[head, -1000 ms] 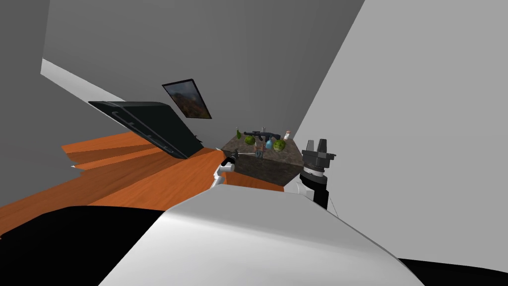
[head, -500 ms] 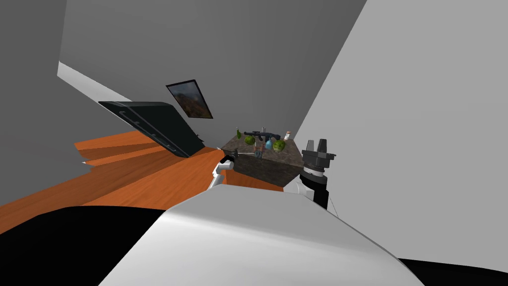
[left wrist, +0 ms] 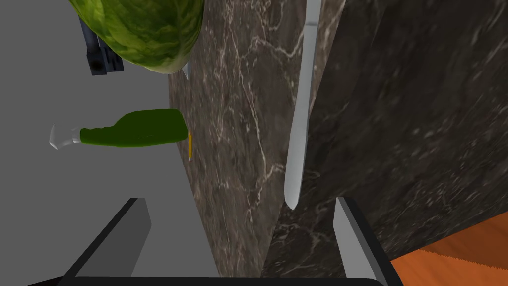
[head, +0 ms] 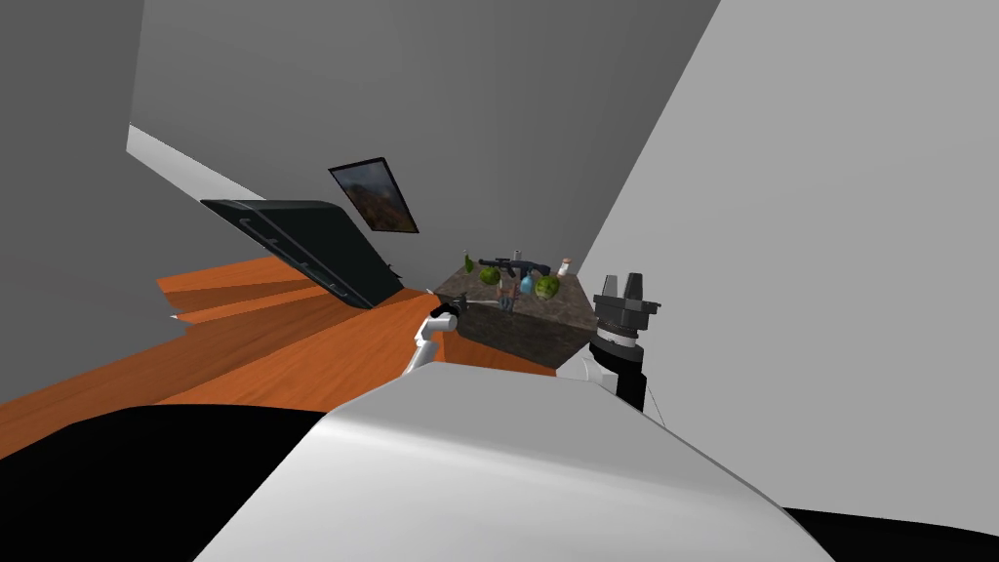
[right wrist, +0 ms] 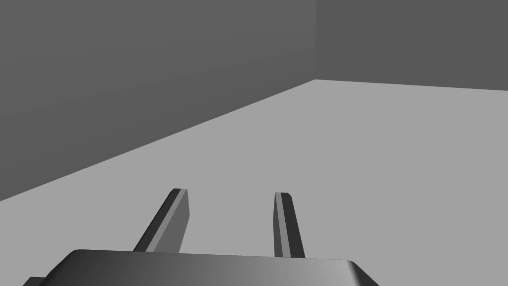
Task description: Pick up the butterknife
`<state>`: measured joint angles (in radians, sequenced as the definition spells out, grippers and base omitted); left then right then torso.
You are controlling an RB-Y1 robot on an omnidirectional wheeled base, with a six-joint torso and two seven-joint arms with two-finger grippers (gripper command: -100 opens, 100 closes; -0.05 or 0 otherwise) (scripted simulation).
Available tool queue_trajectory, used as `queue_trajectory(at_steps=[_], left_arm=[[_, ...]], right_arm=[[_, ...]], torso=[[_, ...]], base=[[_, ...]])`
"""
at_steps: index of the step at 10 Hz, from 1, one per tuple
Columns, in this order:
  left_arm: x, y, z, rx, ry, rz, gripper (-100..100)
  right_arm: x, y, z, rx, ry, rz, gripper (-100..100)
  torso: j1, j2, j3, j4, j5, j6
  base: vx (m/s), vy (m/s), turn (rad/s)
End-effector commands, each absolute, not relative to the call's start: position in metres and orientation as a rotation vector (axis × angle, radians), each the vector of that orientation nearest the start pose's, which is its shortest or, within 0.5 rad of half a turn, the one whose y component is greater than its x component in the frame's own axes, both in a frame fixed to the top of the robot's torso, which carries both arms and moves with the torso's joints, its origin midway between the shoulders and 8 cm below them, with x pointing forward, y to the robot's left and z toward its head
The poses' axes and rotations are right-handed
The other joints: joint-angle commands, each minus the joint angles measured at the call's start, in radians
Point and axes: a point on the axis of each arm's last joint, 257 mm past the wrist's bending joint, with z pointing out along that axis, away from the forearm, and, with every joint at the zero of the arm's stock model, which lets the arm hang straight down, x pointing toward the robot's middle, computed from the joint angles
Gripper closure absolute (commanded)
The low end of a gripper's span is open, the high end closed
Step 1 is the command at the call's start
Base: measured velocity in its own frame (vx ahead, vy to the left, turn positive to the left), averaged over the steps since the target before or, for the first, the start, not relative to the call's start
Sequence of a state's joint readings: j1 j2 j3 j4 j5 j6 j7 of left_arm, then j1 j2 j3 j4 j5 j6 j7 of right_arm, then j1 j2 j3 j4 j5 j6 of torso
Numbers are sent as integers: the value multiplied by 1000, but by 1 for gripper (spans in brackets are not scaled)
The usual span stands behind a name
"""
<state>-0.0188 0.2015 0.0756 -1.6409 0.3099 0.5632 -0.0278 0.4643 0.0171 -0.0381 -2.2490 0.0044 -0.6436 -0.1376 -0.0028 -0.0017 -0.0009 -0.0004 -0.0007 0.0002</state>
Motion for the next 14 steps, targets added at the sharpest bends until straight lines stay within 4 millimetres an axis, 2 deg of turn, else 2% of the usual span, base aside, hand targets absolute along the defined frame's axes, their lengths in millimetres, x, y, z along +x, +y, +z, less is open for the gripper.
queue_trajectory(at_steps=[1, 10, 14], left_arm=[[520, 298, -308, -1637, 1509, -998, -100], [495, 313, -328, -1747, 1622, -883, -100], [474, 326, -341, -1814, 1688, -795, -100]], right_arm=[[324, -285, 48, 586, 467, 1435, 0], [324, -285, 48, 586, 467, 1434, 0], [324, -285, 48, 586, 467, 1434, 0]], torso=[[0, 0, 0, 0, 0, 0], [-1, -1, -1, 0, 0, 0], [-1, -2, -1, 0, 0, 0]], base=[[20, -42, 8], [28, -42, -7], [43, -45, -27]])
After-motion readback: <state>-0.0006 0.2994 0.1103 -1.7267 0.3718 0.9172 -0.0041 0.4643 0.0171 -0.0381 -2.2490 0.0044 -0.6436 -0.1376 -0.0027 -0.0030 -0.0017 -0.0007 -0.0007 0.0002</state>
